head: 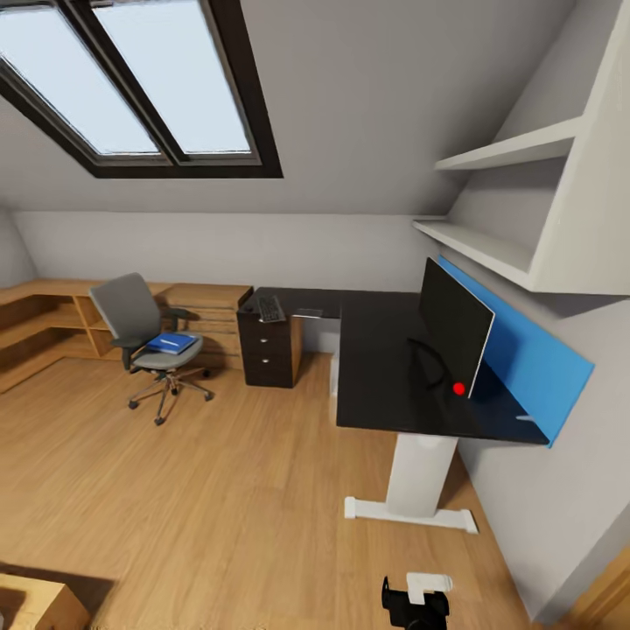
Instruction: In the bedroom, organize the workspace by keeping the computer under the desk, ensuring the monitor is on the desk, placing the keyboard on the desk next to the monitor, placing the mouse on the desk next to the keyboard, moving the folder from the swivel chair onto the desk next to the mouse, stacking the notebook on top of the folder with the pen on top of the notebook, and positioning the swivel chair next to the desk.
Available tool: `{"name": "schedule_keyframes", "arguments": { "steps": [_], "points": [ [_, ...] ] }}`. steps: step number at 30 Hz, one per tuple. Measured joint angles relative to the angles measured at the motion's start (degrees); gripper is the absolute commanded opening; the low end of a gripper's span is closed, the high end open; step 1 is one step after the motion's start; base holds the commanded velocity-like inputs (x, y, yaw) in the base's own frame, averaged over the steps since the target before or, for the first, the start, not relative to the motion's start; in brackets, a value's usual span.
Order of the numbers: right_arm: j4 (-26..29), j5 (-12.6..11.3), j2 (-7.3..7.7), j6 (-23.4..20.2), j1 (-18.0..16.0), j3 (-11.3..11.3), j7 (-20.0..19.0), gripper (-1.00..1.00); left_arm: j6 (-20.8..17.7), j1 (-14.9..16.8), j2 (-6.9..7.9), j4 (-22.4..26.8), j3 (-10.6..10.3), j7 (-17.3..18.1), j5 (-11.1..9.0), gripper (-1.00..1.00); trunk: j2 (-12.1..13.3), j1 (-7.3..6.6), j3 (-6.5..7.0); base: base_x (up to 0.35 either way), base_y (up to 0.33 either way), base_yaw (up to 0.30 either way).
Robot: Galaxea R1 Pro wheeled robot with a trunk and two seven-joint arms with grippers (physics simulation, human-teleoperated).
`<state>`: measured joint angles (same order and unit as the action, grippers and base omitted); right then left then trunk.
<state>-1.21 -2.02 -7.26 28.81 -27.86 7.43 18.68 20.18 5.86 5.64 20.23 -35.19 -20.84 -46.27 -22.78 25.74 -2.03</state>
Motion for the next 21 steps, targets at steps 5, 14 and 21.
{"name": "schedule_keyframes", "arguments": {
  "steps": [5, 14, 21],
  "points": [
    [0.0, 0.1, 0.04, 0.0, 0.1, 0.0, 0.0, 1.00, 0.0, 0.0, -0.01, -0.1, 0.0, 0.0, 0.0, 1.00, 0.0, 0.00, 0.00, 0.001, 0.002, 0.270],
    [0.1, 0.2, 0.02, 0.6, 0.5, 0.0, 0.0, 1.00, 0.0, 0.0, -0.06, -0.1, 0.1, 0.0, 0.0, 1.00, 0.0, -0.02, 0.00, 0.124, 0.058, 0.250],
    [0.1, 0.0, 0.71, 0.5, 0.7, -0.2, 0.1, 1.00, 0.1, 0.0, 0.02, -0.1, 0.2, 0.0, 0.0, 1.00, 0.0, -0.03, 0.00, 0.277, 0.143, 0.046]
  ]
}}
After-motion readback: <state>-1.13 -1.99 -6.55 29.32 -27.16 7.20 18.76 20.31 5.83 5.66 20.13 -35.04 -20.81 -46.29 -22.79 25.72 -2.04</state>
